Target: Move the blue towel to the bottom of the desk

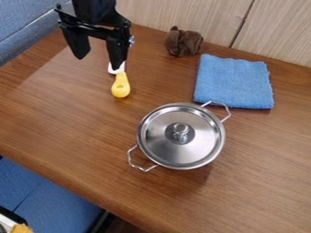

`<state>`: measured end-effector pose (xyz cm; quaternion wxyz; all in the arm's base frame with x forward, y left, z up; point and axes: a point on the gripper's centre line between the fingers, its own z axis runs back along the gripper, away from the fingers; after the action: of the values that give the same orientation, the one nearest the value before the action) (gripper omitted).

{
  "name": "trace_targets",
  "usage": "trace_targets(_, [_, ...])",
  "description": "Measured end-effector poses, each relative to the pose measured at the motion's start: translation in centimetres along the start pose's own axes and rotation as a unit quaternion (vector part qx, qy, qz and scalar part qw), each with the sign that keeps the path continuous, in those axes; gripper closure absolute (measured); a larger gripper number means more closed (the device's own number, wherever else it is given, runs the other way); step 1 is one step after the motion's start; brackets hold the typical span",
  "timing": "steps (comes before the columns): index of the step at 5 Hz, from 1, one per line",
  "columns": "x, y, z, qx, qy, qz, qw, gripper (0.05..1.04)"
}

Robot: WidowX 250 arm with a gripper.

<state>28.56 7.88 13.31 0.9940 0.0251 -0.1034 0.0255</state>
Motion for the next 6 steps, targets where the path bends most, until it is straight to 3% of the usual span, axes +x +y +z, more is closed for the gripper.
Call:
trace_targets(1, [-0.1, -0.2, -0.7, -0.005, 0.014, 0.0, 0.9999, 0.084])
trace_targets(2, [1.3, -3.8, -0.6, -0.037, 0.018, -0.051, 0.9978, 0.084])
trace_targets(3, [3.0, -6.7, -0.6, -0.054, 0.024, -0.098, 0.9934, 0.084])
trace_targets(4, [4.7, -9.8, -1.4, -0.089, 0.027, -0.143, 0.9853, 0.084])
trace_targets(6, [7.3, -13.5, -4.4, -0.094, 0.041, -0.22, 0.9702, 0.084])
